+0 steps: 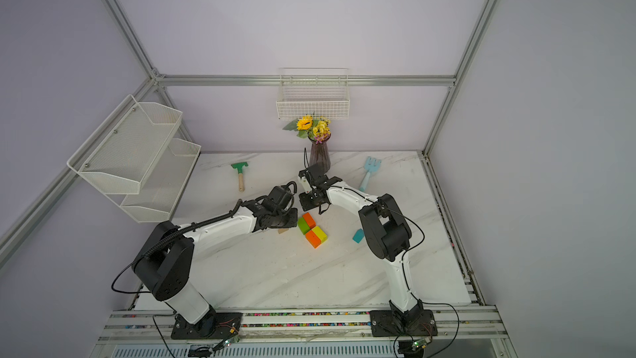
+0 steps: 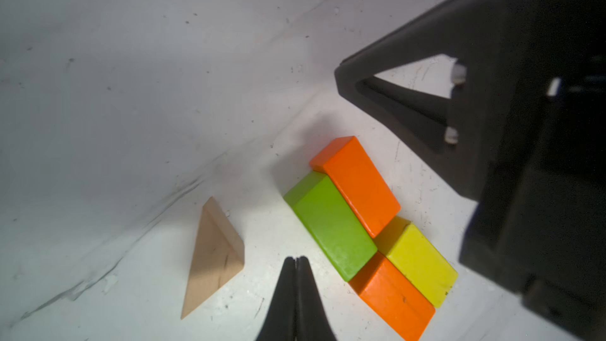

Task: Assemble a piece of candy with building blocks
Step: Assemble the building blocks at the center of the board.

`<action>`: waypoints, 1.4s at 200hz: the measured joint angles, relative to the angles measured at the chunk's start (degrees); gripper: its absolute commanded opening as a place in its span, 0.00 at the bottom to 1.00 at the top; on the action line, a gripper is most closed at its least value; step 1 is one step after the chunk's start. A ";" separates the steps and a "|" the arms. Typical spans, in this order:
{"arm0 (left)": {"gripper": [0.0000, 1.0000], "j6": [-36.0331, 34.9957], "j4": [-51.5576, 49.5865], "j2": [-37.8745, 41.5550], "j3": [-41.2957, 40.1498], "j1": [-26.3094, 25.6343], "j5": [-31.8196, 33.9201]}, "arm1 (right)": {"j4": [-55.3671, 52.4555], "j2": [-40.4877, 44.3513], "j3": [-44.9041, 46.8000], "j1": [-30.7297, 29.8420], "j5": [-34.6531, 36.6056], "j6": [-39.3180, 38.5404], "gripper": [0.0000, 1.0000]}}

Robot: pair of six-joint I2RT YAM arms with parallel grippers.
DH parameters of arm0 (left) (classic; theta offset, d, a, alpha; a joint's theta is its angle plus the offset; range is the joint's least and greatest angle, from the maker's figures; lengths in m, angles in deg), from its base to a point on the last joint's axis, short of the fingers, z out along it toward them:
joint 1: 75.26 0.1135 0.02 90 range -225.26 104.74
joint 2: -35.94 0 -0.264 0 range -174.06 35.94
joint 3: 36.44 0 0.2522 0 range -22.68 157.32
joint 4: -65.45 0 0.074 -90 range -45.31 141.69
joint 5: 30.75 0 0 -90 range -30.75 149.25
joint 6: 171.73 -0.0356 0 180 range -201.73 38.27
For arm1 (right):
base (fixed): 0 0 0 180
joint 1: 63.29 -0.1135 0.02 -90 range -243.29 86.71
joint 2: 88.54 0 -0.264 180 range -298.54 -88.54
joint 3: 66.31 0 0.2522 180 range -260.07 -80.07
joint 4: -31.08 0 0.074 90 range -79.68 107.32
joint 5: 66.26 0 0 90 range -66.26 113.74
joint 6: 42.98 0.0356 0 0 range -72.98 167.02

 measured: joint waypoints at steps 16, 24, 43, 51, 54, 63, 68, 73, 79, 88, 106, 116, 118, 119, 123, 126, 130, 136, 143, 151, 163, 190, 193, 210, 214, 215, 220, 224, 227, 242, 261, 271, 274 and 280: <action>0.02 0.63 0.33 2.51 -2.60 1.75 -0.04 | -0.57 -0.37 -0.04 0.00 -0.85 -0.28 0.00; 0.02 0.90 0.42 3.63 -3.50 2.43 -0.17 | -0.74 -0.37 0.00 0.00 -1.33 -0.42 0.00; 0.02 1.09 1.05 4.94 -4.42 3.54 -0.26 | -0.81 -0.37 0.04 0.00 -2.36 -0.66 0.00; 0.01 1.22 1.38 4.96 -4.48 3.58 -0.44 | -0.81 -0.37 0.17 0.00 -2.73 -0.72 0.00; 0.01 1.31 1.46 4.94 -4.48 3.58 -0.57 | -0.83 -0.37 0.26 0.00 -2.86 -0.79 0.00; 0.01 1.46 1.64 4.76 -4.50 3.58 -0.92 | -0.90 -0.37 0.37 0.00 -3.30 -0.83 0.00; 0.01 1.53 1.77 4.68 -4.52 3.58 -1.11 | -0.90 -0.39 0.48 0.00 -3.56 -0.85 0.00; 0.01 1.70 1.86 4.55 -4.52 3.56 -1.31 | -0.98 -0.39 0.52 -0.02 -3.80 -0.87 0.00; 0.01 1.90 2.01 4.37 -4.52 3.54 -1.55 | -1.03 -0.46 0.52 -0.04 -4.02 -0.90 0.00; 0.00 1.99 2.32 4.04 -4.52 3.54 -1.95 | -1.03 -0.57 0.52 -0.09 -4.33 -0.96 0.00; 0.00 2.25 2.75 3.37 -4.52 3.54 -2.45 | -1.18 -0.81 0.52 -0.33 -4.66 -1.09 0.00; 0.00 2.36 2.73 3.13 -4.52 3.54 -2.69 | -1.31 -0.94 0.52 -0.52 -4.79 -1.18 0.00; 0.00 2.36 2.73 3.10 -4.52 3.54 -2.71 | -1.33 -0.98 0.52 -0.57 -4.79 -1.22 0.00; 0.00 2.38 2.75 3.08 -4.52 3.54 -2.75 | -1.33 -1.01 0.52 -0.59 -4.81 -1.25 0.00; 0.00 2.38 2.75 3.04 -4.52 3.54 -2.80 | -1.36 -1.05 0.52 -0.66 -4.83 -1.27 0.00; 0.00 2.38 2.78 3.02 -4.52 3.54 -2.84 | -1.36 -1.11 0.52 -0.72 -4.90 -1.29 0.00; 0.00 2.38 2.75 2.99 -4.52 3.54 -2.89 | -1.38 -1.20 0.52 -0.81 -4.92 -1.33 0.00; 0.00 2.38 2.75 2.99 -4.52 3.54 -2.99 | -1.40 -1.33 0.52 -0.92 -4.96 -1.38 0.00; 0.00 2.38 2.80 2.99 -4.52 3.54 -3.04 | -1.40 -1.51 0.52 -1.07 -4.98 -1.46 0.00; 0.00 2.38 2.80 2.99 -4.52 3.54 -3.19 | -1.49 -1.77 0.52 -1.22 -5.07 -1.53 0.00; 0.00 2.40 2.80 2.99 -4.52 3.54 -3.26 | -1.62 -2.05 0.52 -1.44 -5.18 -1.70 0.00; 0.00 2.40 2.84 2.95 -4.55 3.54 -3.43 | -1.90 -2.29 0.52 -1.77 -5.20 -2.10 0.00; 0.00 2.40 2.84 2.93 -4.55 3.54 -3.43 | -1.92 -2.29 0.52 -1.77 -5.18 -2.14 0.00; 0.00 2.40 2.97 2.80 -4.55 3.54 -3.54 | -1.95 -2.29 0.52 -1.86 -5.16 -2.23 0.00; 0.00 2.40 3.02 2.75 -4.55 3.54 -3.65 | -1.95 -2.29 0.52 -1.86 -5.16 -2.25 0.00; 0.00 2.40 3.02 2.75 -4.55 3.54 -3.65 | -1.97 -2.29 0.52 -1.86 -5.16 -2.25 0.00; 0.00 2.40 3.13 2.69 -4.55 3.54 -3.67 | -1.97 -2.29 0.52 -1.86 -5.16 -2.27 0.00; 0.00 2.40 3.19 2.67 -4.55 3.54 -3.72 | -1.97 -2.29 0.52 -1.86 -5.14 -2.29 0.00; 0.00 2.40 3.23 2.60 -4.55 3.54 -3.76 | -1.97 -2.29 0.52 -1.86 -5.14 -2.29 0.00; 0.00 2.43 3.52 2.34 -4.55 3.54 -3.87 | -1.99 -2.29 0.55 -1.86 -5.14 -2.34 0.00; 0.00 2.43 3.78 1.95 -4.57 3.54 -3.91 | -1.97 -2.29 0.63 -1.86 -5.14 -2.34 0.00; 0.00 2.40 3.85 1.84 -4.59 3.54 -3.91 | -1.99 -2.29 0.66 -1.86 -5.14 -2.34 0.00; 0.00 2.43 3.87 1.84 -4.59 3.54 -3.91 | -1.99 -2.29 0.66 -1.86 -5.14 -2.34 0.00; 0.00 2.43 3.96 1.81 -4.66 3.54 -3.91 | -2.01 -2.29 0.66 -1.88 -5.14 -2.34 0.00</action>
